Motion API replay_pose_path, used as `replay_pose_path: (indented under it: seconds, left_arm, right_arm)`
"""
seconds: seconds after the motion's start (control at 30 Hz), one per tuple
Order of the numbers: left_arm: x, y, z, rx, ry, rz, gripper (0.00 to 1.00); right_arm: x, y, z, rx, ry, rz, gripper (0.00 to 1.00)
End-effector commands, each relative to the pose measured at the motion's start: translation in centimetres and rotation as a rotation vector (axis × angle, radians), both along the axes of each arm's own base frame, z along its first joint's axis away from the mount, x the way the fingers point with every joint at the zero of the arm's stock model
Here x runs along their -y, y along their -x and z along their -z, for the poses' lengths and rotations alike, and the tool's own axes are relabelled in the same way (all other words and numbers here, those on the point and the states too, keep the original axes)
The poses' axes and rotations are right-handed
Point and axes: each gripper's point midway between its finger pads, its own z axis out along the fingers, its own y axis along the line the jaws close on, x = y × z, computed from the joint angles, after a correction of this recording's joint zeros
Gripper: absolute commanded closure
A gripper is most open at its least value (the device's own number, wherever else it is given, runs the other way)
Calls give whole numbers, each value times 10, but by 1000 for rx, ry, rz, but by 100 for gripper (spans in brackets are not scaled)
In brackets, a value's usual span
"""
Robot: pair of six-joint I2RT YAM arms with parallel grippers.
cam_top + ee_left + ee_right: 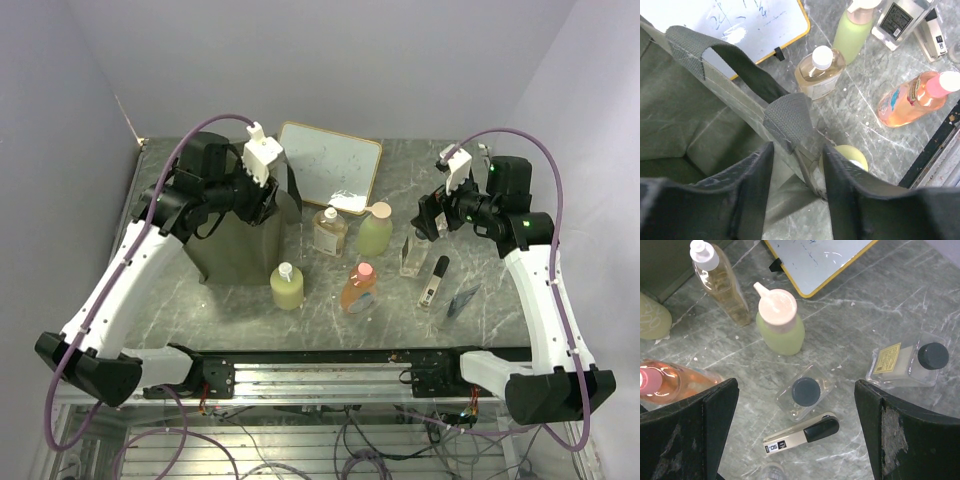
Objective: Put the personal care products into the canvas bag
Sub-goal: Move the canvas bag to the center of the board, then pick up the care product from the center of the board.
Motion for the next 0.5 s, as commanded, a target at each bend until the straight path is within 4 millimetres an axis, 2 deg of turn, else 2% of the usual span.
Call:
replay_pose_path:
  seconds: [0.0,0.07,0.2,0.3,0.47]
  left_arm:
    - [0,14,-36,146,24,72,40]
    - [0,21,-44,181,13,117,30]
    - [11,52,-41,185,-43,303,18]
    - [22,69,-28,189,-120,416,17]
    - [42,91,4,179,-272,605,22]
  right_arm:
    - [0,3,-1,16,8,-6,0]
    - [-2,4,0,14,3,-11,0]
    - [-3,6,3,10,0,-18,0]
    - [-3,7,5,5,-1,-20,0]
    - [-3,7,6,-8,-3,-23,0]
